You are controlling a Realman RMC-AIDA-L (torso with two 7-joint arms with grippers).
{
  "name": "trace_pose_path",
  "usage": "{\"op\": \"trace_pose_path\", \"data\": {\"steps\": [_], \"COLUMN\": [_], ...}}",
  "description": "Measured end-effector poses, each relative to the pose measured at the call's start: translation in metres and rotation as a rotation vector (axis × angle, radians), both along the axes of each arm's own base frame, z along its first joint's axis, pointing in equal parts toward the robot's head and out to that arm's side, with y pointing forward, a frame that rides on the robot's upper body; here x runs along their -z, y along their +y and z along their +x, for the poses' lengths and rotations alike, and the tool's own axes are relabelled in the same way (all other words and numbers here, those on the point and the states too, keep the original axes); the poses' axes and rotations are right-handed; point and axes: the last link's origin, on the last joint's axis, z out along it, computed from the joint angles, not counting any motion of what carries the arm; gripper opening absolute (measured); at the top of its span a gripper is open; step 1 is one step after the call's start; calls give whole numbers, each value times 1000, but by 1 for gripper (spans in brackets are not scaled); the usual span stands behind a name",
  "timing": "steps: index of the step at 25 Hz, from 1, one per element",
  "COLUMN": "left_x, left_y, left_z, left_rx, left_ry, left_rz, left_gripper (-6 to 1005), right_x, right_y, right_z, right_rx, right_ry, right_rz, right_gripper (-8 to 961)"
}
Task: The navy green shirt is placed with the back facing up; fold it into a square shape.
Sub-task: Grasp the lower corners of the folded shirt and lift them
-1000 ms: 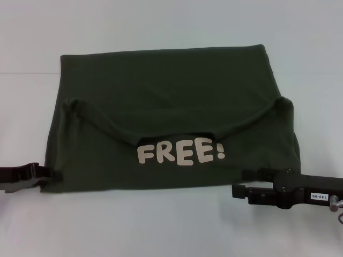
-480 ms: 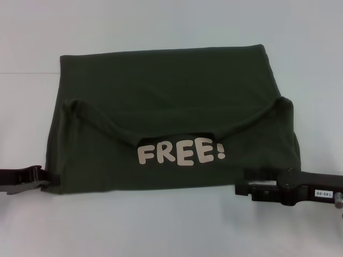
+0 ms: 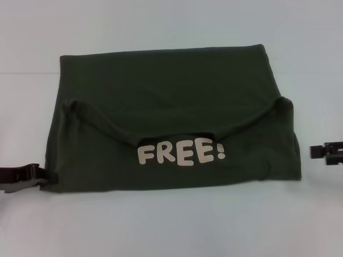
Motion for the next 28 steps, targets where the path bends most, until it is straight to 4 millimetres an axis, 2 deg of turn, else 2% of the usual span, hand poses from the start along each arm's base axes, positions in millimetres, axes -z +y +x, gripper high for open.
{"op": "trace_pose_path", "data": {"steps": [4,7,13,23,28], "left_x": [0,0,0,0,0], "left_y": [0,1,0,-3,-3], "left_z": [1,2,3,0,1], "left_rx": [4,8,11,2,2], "left_ry": [2,3,-3,-5,-9], "left_rz": [-6,-10,-21,-21,-21], "left_gripper": [14,14,14,14,14], "right_x": [-20,-19,4,27,41], "right_y": [8,20,38,45,48], "right_z": [-3,-8,-20,-13,-17], "right_rx": [115,153,157,155,132], "right_ry": [-43,-124,-227,-277,-273], "right_rz": [-35,-59,-112,-114,-104], "right_gripper": [803,799,790,776,769]}}
